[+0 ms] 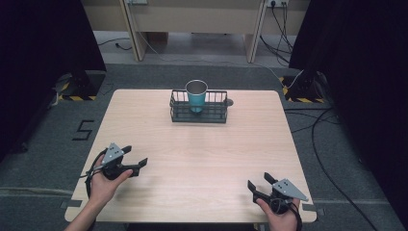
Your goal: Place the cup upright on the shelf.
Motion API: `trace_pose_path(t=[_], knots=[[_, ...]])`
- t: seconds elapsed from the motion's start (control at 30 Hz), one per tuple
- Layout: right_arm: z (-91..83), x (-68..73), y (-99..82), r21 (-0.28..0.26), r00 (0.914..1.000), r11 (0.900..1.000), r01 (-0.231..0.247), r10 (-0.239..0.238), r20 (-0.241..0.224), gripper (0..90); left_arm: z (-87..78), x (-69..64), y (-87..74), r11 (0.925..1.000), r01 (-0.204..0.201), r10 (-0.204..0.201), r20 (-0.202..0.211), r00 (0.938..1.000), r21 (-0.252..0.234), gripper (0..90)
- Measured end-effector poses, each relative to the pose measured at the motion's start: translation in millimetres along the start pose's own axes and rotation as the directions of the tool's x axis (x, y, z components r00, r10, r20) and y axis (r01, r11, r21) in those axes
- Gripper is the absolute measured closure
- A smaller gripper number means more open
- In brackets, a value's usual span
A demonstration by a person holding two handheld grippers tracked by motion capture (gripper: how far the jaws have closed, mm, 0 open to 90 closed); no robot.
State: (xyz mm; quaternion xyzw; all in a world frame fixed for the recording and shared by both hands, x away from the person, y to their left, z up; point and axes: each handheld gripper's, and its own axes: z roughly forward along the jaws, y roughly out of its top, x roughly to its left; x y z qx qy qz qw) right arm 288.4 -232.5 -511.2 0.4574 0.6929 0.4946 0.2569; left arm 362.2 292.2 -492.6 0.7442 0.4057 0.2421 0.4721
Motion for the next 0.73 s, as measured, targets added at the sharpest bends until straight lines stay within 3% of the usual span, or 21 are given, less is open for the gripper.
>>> trace_pose_path(t=[0.17, 0.4, 0.73], knots=[[0.0, 0.1, 0.0, 0.0, 1.0, 1.0, 0.002, -0.002, 0.001, 26.9, 0.5, -2.9, -13.3, 0.9998, 0.021, -0.021, 0.001, 0.9998, -0.001, 15.2], [0.3, 0.2, 0.1, 0.004, 1.0, 1.0, 0.004, -0.004, -0.005, 26.9, -2.6, -6.3, -16.1, 0.998, 0.041, -0.04, 0.006, 0.9992, -0.049, 15.4], [-0.1, -0.2, 0.0, -0.003, 1.0, 1.0, -0.002, 0.002, 0.004, 26.1, -9.8, 1.2, -20.5, 0.9969, 0.049, -0.05, -0.014, 0.9987, -0.062, 15.4]])
